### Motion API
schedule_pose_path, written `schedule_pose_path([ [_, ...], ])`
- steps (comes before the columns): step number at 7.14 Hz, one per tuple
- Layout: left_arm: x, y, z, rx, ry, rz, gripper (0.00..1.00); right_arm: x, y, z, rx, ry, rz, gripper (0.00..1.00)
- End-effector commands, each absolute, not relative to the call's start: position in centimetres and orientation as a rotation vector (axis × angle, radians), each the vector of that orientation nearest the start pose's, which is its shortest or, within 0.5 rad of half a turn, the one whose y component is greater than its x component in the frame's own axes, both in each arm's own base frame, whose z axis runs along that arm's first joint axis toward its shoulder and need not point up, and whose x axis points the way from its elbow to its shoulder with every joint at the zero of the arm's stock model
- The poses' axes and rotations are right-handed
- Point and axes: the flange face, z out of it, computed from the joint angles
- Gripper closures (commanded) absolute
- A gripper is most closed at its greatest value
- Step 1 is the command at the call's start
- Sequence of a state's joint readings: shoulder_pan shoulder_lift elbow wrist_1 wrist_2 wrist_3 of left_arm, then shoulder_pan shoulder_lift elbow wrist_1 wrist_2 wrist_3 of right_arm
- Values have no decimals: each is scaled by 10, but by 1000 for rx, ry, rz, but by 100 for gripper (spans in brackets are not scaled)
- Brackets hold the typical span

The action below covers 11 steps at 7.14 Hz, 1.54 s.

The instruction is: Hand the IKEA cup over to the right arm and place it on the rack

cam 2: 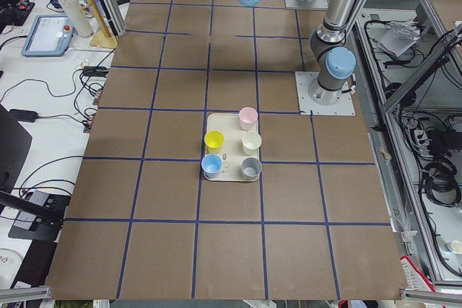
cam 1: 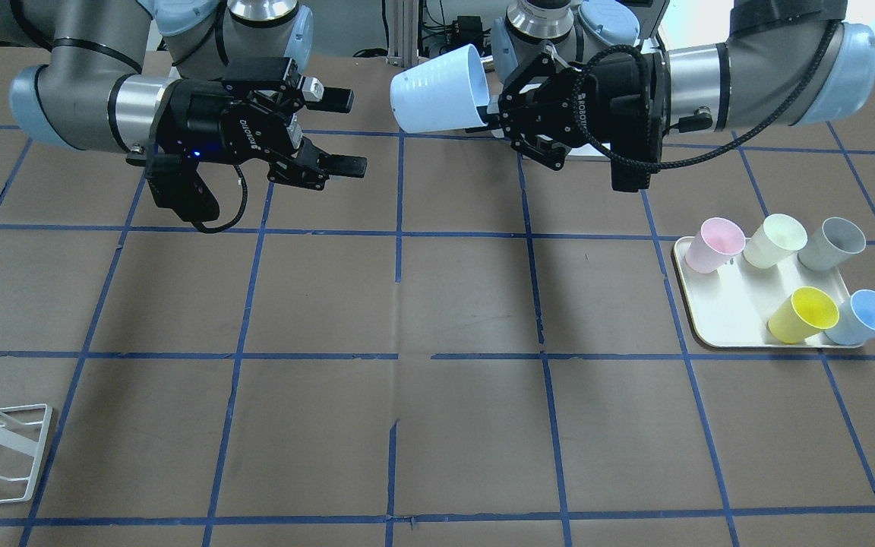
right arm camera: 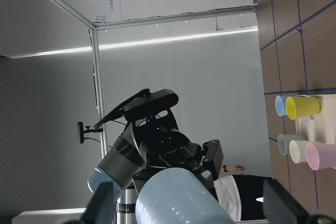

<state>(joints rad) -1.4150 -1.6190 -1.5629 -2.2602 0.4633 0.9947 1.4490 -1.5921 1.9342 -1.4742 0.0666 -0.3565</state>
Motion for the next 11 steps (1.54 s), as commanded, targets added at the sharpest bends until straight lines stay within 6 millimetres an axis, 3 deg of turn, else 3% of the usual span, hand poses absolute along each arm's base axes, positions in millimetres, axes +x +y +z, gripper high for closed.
schedule_pose_path([
  [1,-174,-480,468,-331,-1807,53,100,175,-476,422,193,1497,-40,0],
  [2,-176,-478,459,-326,-1799,62,100,174,-475,425,227,1492,-7,0],
  [4,-178,-475,465,-308,-1772,101,100,176,-461,432,299,1483,65,0],
  [6,-182,-473,445,-261,-1716,137,100,180,-452,432,326,1482,103,0],
  [11,-183,-466,448,-261,-1714,145,100,181,-432,442,402,1479,177,0],
])
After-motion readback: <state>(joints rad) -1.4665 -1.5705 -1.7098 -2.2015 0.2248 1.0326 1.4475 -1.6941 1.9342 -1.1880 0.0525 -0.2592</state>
